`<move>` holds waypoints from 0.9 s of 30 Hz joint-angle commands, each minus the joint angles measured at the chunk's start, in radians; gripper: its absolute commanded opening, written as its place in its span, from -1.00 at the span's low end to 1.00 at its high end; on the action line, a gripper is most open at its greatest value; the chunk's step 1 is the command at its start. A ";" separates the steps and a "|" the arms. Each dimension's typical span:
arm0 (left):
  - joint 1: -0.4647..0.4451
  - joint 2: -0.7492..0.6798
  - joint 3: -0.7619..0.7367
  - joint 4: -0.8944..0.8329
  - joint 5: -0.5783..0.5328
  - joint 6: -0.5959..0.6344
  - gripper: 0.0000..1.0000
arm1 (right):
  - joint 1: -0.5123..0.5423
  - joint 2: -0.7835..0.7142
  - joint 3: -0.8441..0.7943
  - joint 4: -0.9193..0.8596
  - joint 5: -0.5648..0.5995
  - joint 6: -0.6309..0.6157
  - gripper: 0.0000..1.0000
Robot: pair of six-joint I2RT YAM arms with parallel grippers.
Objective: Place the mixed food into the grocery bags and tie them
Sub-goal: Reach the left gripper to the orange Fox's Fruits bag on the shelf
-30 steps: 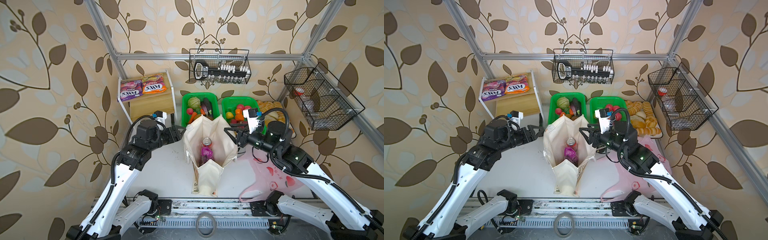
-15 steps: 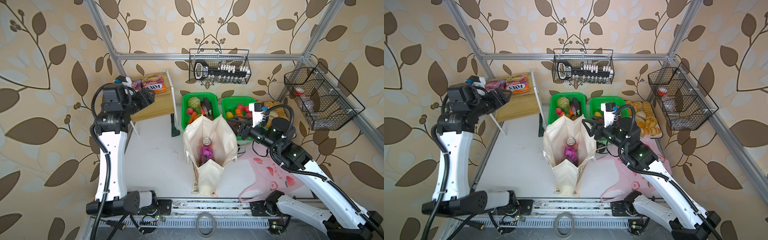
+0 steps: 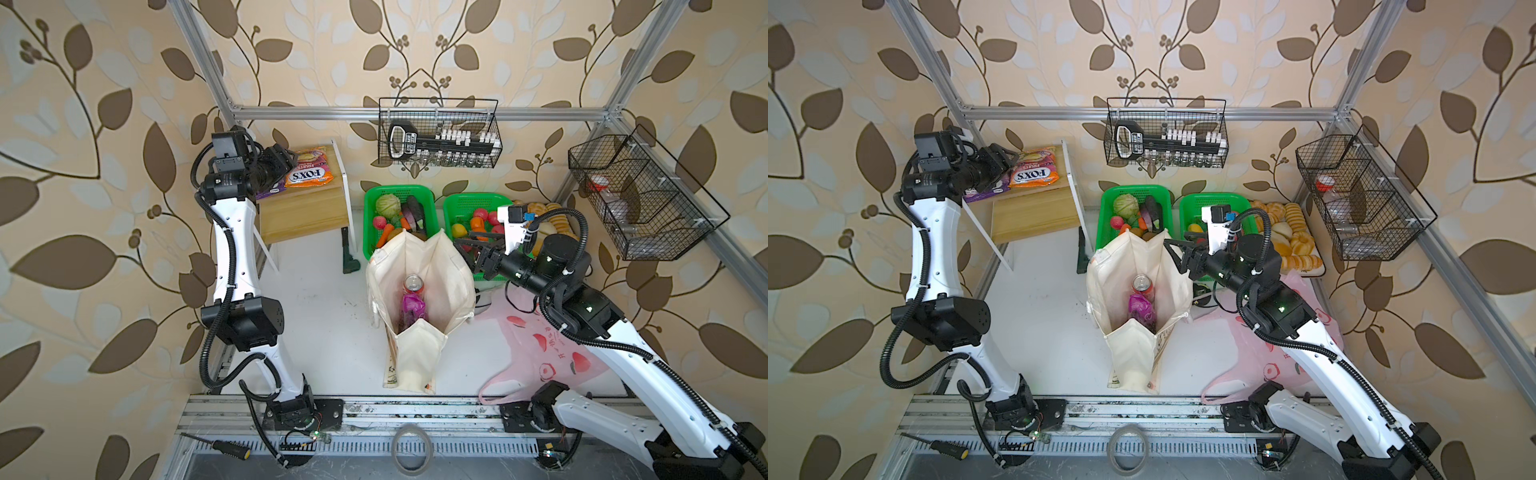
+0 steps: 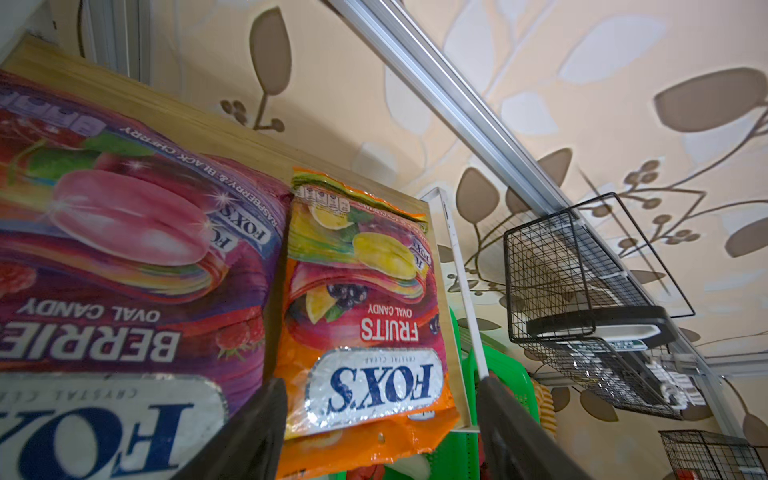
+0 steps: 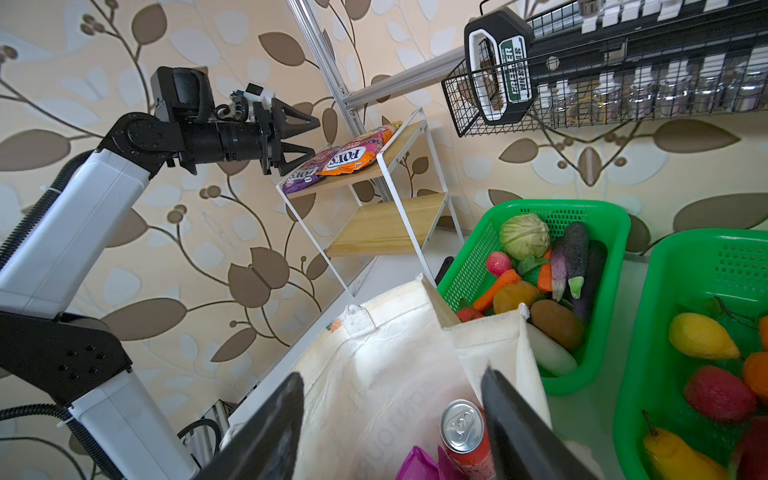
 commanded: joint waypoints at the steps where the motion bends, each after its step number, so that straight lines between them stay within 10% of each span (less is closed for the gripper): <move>1: 0.006 -0.017 0.047 -0.040 -0.108 0.037 0.52 | -0.004 -0.019 -0.013 -0.003 -0.009 -0.021 0.36; 6: 0.023 -0.029 0.030 -0.081 -0.244 0.148 0.58 | -0.007 -0.019 -0.013 -0.003 -0.014 -0.020 0.36; 15: 0.064 0.050 0.089 -0.024 0.084 0.074 0.35 | -0.007 -0.008 -0.012 0.013 -0.023 0.008 0.37; 27: 0.058 0.101 0.083 0.044 0.174 -0.012 0.19 | -0.007 -0.009 -0.014 0.008 -0.020 0.019 0.38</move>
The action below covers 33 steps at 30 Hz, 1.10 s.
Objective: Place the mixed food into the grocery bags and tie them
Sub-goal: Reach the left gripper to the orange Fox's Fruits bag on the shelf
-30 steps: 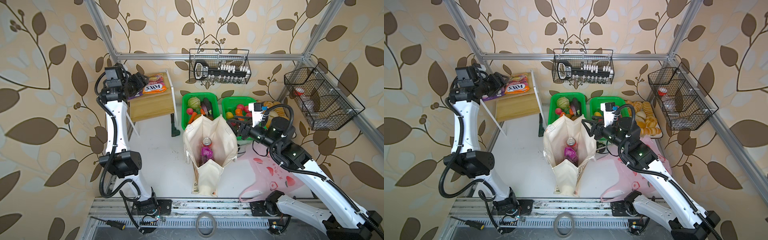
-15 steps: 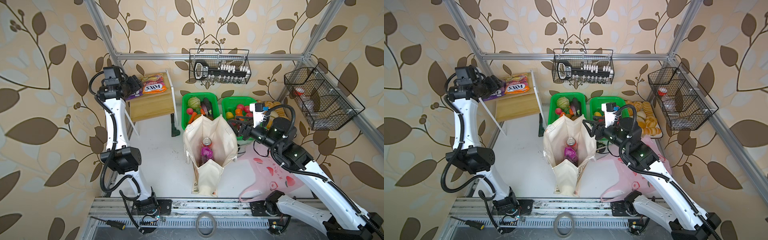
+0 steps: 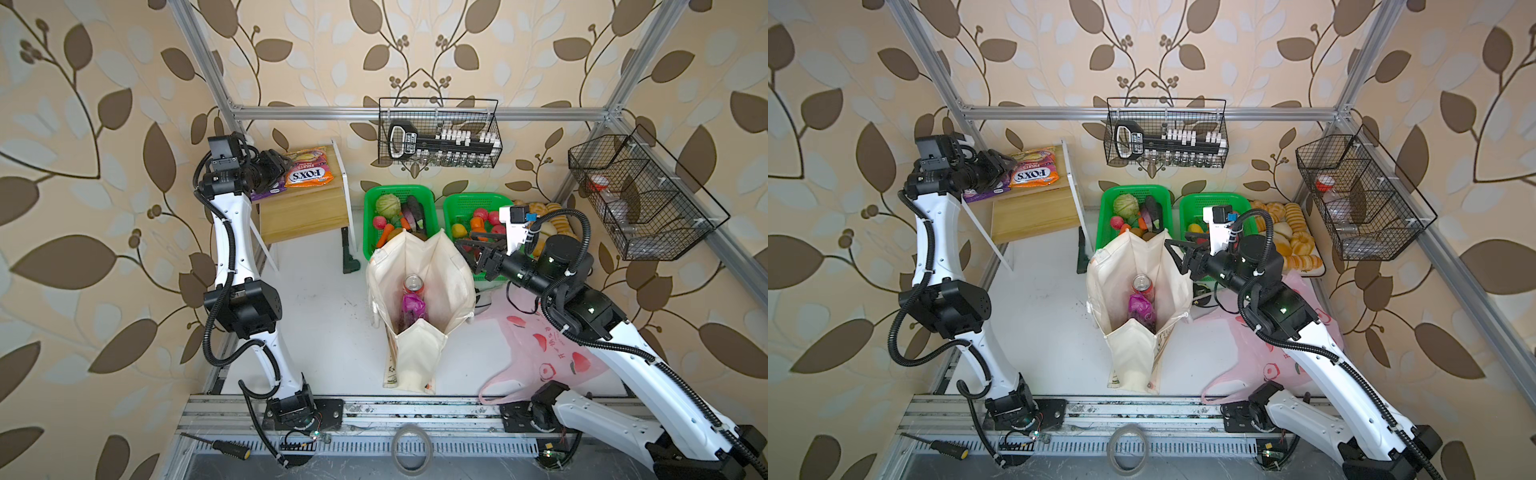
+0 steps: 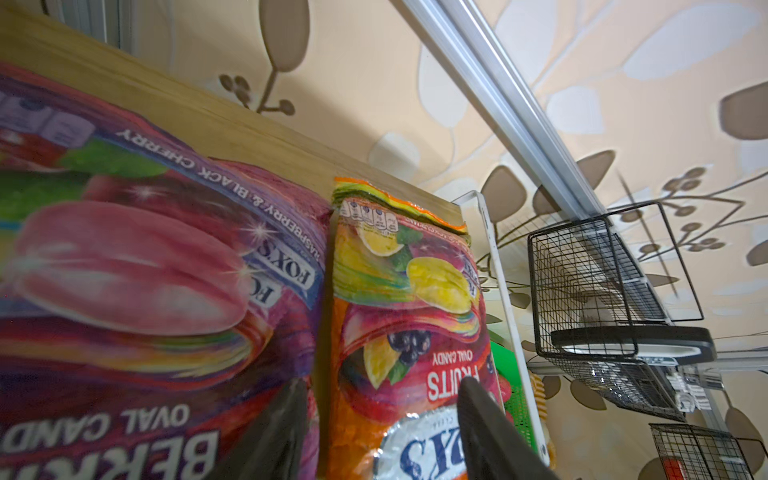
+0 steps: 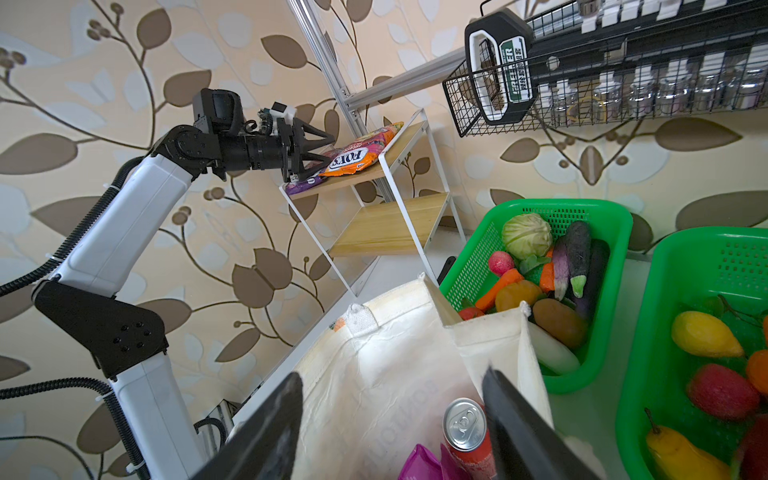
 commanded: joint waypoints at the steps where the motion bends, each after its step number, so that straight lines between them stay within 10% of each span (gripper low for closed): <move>1: -0.008 -0.016 0.025 0.036 0.045 -0.016 0.19 | -0.006 -0.001 -0.013 0.010 -0.010 0.009 0.38; 33: -0.085 0.017 0.014 -0.120 -0.044 0.069 0.13 | -0.005 0.005 -0.018 0.007 -0.015 0.028 0.39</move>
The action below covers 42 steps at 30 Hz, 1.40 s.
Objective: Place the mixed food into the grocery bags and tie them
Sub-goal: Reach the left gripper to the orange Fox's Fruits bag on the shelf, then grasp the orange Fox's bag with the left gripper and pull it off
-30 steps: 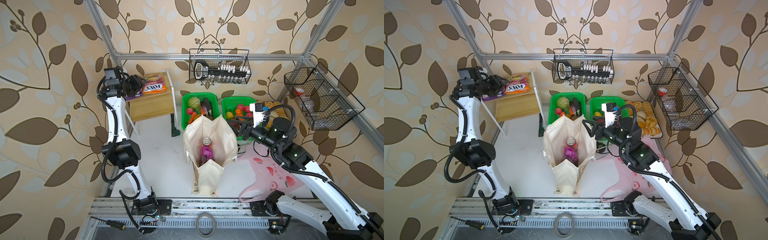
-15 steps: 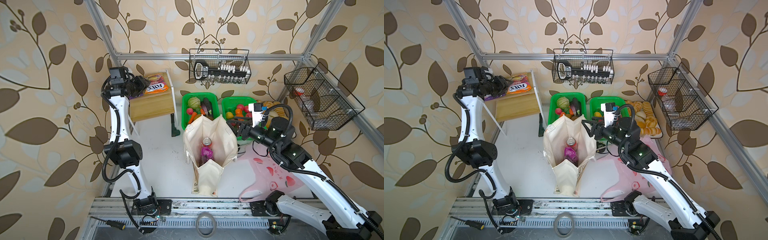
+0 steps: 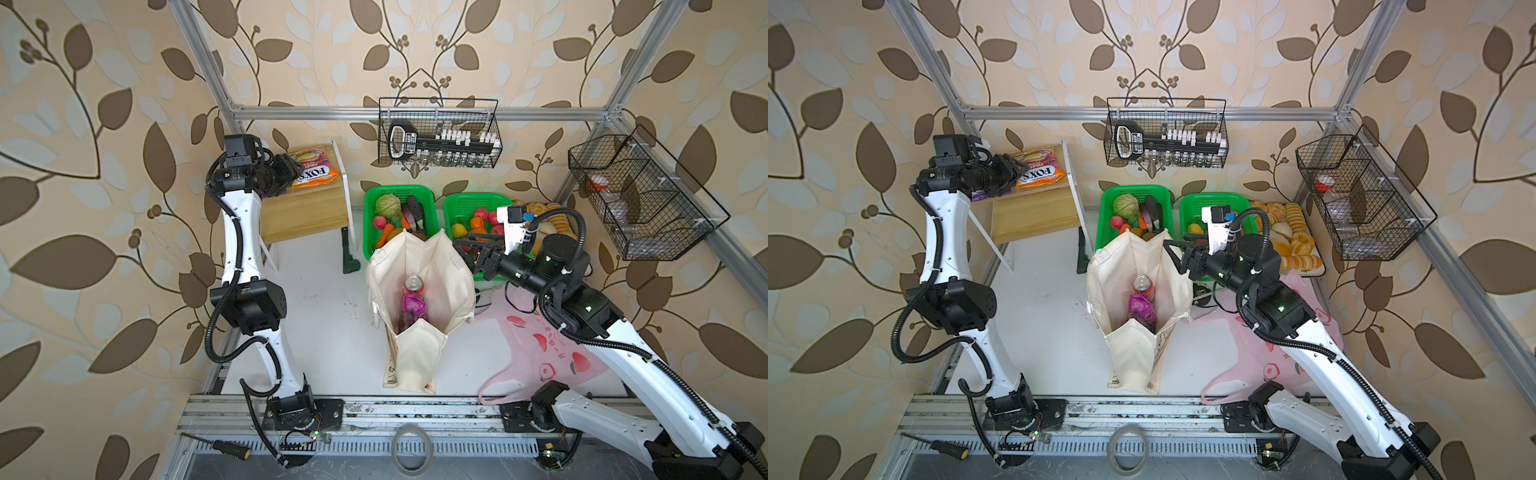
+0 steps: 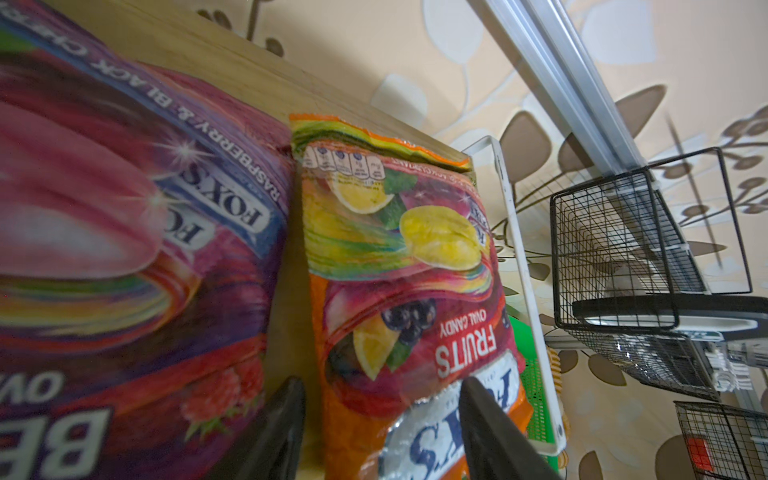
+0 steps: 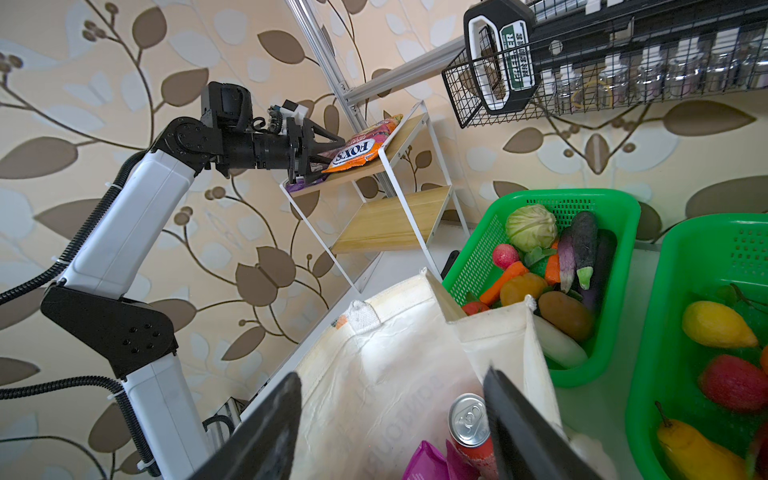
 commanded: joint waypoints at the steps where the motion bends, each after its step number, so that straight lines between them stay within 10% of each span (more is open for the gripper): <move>1: -0.016 -0.012 -0.043 0.012 0.016 0.020 0.08 | -0.003 -0.008 -0.016 0.007 -0.004 0.005 0.39; 18: -0.028 -0.159 -0.195 0.169 0.119 -0.017 -0.90 | -0.003 -0.018 -0.020 0.005 0.009 0.007 0.39; 42: -0.109 -0.675 -0.630 0.520 0.393 -0.088 -1.00 | -0.003 0.015 -0.022 0.026 0.057 0.073 0.40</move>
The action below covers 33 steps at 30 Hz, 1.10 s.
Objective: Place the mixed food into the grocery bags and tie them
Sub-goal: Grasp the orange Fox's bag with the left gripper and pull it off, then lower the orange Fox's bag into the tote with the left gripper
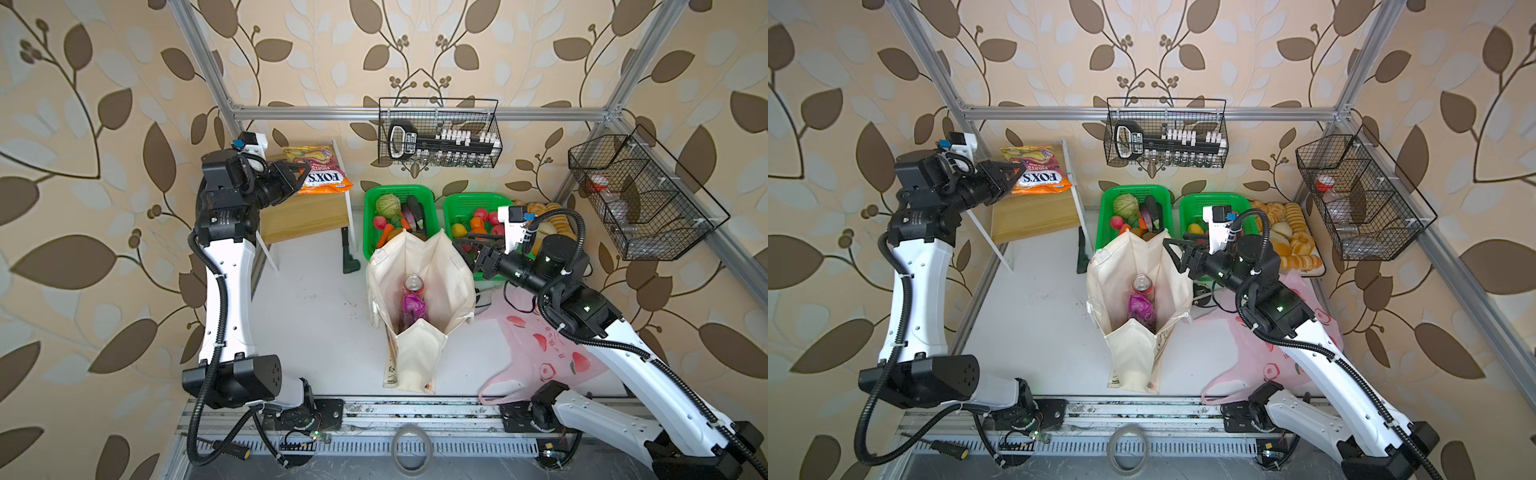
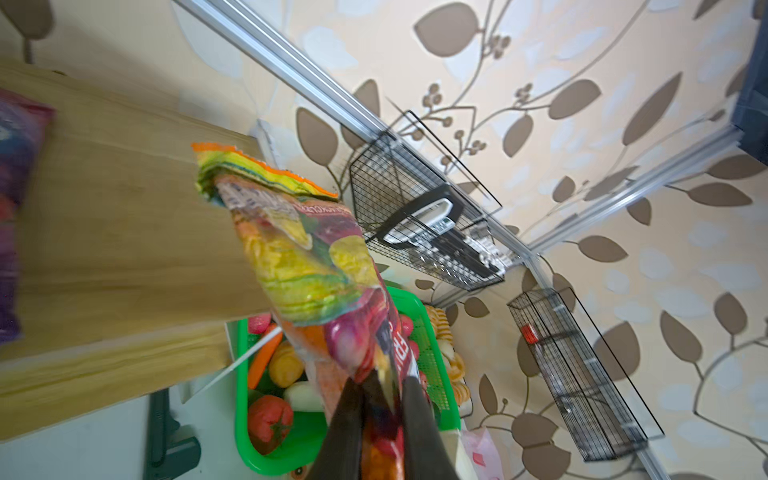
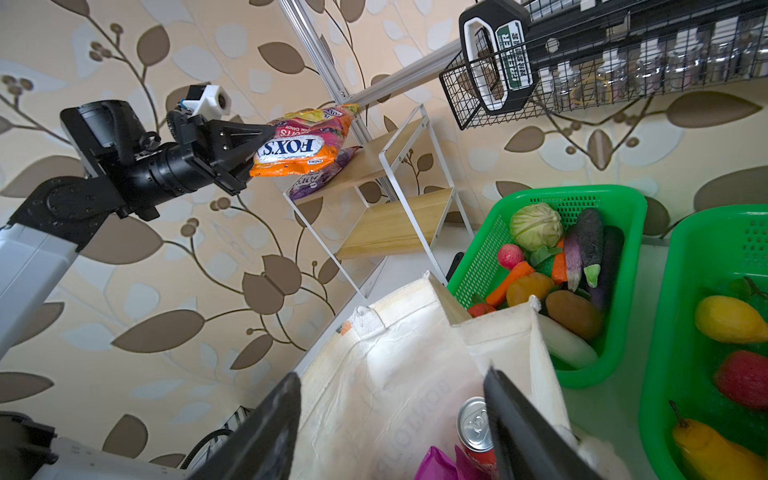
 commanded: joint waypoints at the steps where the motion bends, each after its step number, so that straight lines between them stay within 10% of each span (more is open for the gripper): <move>1: -0.089 -0.102 -0.024 0.070 0.132 0.053 -1.00 | -0.004 0.016 -0.010 -0.016 0.062 0.030 0.40; 16: -0.698 -0.213 -0.386 -0.200 -0.075 0.318 -1.00 | -0.171 0.026 -0.070 -0.284 0.001 0.133 0.44; 33: -0.843 -0.122 -0.396 -0.443 -0.240 0.457 -1.00 | -0.177 0.100 -0.097 -0.335 -0.232 0.120 0.47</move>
